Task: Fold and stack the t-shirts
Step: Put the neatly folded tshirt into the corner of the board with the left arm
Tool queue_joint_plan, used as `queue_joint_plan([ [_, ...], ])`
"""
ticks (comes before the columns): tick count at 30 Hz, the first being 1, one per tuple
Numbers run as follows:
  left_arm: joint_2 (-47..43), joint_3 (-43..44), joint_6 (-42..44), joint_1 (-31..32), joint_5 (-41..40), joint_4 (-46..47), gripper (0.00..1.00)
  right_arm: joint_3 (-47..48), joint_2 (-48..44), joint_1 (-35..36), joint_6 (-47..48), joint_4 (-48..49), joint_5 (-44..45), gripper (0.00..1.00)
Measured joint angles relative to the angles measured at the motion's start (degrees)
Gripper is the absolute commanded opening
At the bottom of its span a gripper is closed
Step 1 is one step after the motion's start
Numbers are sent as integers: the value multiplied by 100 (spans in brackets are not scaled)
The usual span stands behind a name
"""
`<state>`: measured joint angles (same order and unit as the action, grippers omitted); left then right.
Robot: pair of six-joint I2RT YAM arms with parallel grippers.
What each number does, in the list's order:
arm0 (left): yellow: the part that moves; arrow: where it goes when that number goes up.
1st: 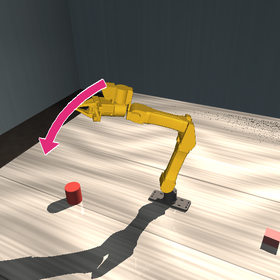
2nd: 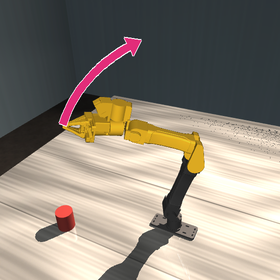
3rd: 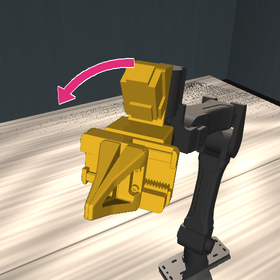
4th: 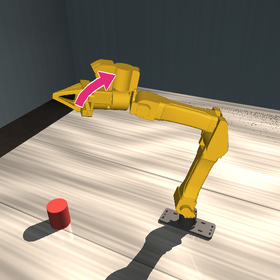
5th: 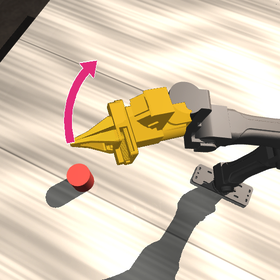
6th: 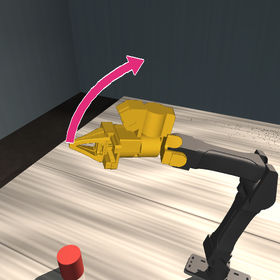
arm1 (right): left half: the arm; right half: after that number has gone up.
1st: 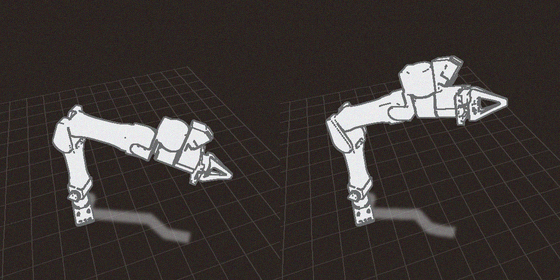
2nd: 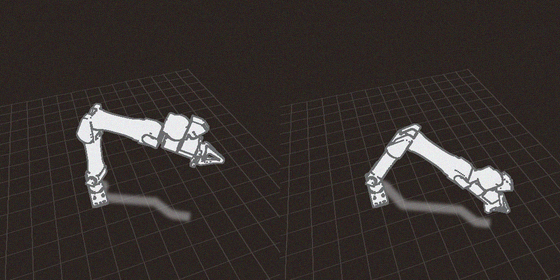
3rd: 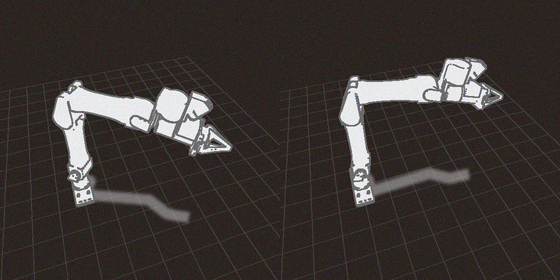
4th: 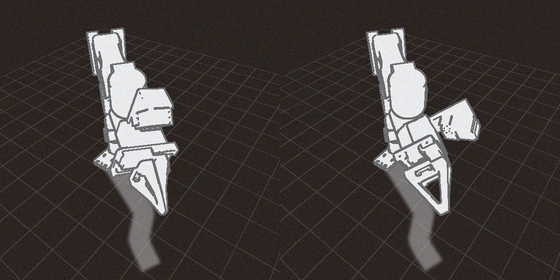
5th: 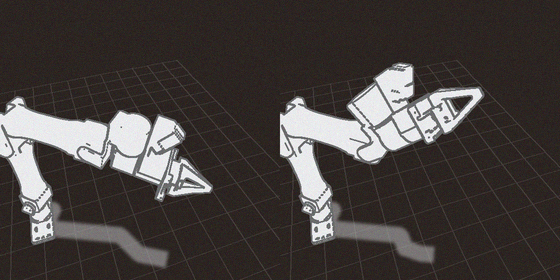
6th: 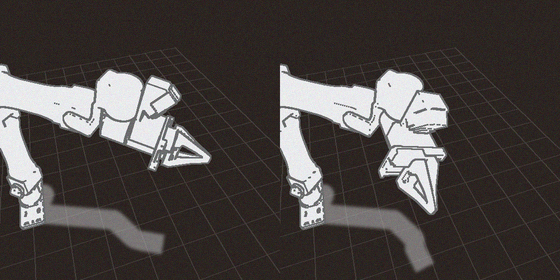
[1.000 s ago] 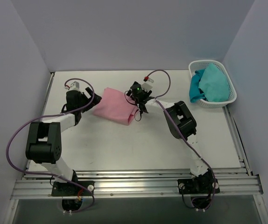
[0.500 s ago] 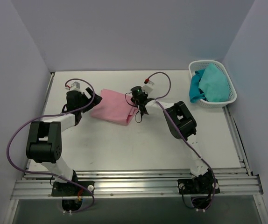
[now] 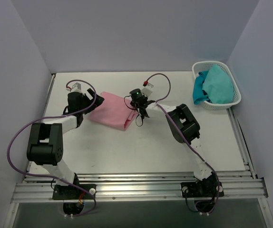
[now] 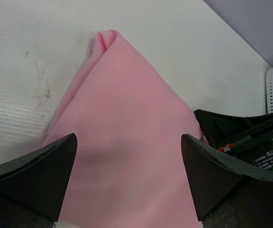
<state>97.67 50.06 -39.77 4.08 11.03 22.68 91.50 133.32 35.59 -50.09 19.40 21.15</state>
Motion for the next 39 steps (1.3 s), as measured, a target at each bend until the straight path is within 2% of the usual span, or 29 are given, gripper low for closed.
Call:
queue_joint_plan([
  [16,-7,-79,-22,0,79,66,99,-133,-1141,717,17,-671,-101,0],
  [34,-282,-146,-4,0,79,-22,99,-1786,-2302,719,-293,-1228,415,0],
  [39,-295,-146,4,0,76,-98,100,-2645,-2796,791,-516,-1196,415,0],
])
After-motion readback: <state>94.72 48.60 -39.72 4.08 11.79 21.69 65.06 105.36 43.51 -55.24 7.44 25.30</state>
